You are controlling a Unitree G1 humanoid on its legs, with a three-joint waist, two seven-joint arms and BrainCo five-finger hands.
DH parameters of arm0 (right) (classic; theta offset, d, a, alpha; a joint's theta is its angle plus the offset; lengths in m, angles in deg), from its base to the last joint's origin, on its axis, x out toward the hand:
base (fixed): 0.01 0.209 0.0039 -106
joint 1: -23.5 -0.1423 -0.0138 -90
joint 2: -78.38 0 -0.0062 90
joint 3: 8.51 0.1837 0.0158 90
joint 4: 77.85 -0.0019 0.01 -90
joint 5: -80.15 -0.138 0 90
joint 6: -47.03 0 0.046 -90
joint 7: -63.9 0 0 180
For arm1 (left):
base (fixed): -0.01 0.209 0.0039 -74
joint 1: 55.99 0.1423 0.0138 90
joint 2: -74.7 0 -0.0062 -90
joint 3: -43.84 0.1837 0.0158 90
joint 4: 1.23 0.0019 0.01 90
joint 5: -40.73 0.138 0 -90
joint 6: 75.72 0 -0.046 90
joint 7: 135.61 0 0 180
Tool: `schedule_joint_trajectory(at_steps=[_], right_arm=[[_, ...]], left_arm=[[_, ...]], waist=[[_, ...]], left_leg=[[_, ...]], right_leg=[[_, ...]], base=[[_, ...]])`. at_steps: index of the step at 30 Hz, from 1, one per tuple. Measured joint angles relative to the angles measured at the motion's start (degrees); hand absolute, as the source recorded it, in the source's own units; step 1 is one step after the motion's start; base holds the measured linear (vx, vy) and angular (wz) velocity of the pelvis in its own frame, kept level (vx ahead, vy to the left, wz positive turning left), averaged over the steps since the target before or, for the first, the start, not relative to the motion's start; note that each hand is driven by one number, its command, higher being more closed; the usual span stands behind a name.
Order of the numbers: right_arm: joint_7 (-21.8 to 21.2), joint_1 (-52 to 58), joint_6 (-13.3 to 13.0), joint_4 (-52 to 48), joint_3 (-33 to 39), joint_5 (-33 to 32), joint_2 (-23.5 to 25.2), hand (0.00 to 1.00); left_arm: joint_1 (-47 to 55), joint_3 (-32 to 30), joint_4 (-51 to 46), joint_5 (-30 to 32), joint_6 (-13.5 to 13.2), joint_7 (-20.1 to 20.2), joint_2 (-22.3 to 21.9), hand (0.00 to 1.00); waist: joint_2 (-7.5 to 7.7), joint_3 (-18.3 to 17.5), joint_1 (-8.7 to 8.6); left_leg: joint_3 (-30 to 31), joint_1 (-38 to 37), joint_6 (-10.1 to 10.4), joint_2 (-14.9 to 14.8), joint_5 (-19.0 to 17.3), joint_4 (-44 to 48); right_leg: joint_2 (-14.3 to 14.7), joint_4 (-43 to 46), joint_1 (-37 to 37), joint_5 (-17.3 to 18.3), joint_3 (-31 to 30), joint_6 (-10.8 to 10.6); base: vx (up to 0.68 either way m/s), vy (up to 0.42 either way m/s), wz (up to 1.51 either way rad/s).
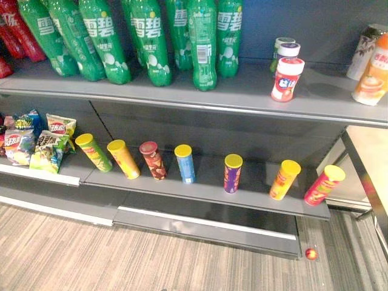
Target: Put the gum and the chips on the shelf.
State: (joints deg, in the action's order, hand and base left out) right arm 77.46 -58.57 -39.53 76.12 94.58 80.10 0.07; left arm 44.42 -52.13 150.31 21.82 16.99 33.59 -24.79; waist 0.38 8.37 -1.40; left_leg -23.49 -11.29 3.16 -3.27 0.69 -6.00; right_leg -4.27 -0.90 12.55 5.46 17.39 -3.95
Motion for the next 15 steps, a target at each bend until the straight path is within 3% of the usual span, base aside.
schedule_joint_trajectory(at_steps=[15], right_arm=[[0.2, 0.04, -0.42, 0.0, 0.07, 0.0, -0.08, 0.0]], left_arm=[[-0.02, 0.08, 0.03, 0.02, 0.41, 2.13, 0.07, 0.0]], waist=[[-0.48, 0.13, 0.03]], left_leg=[[-0.88, -0.25, 0.08, -0.15, -0.28, 0.0]], right_leg=[[0.19, -0.04, -0.01, -0.04, -0.72, -0.04]], base=[[0.0, -0.001, -0.03]])
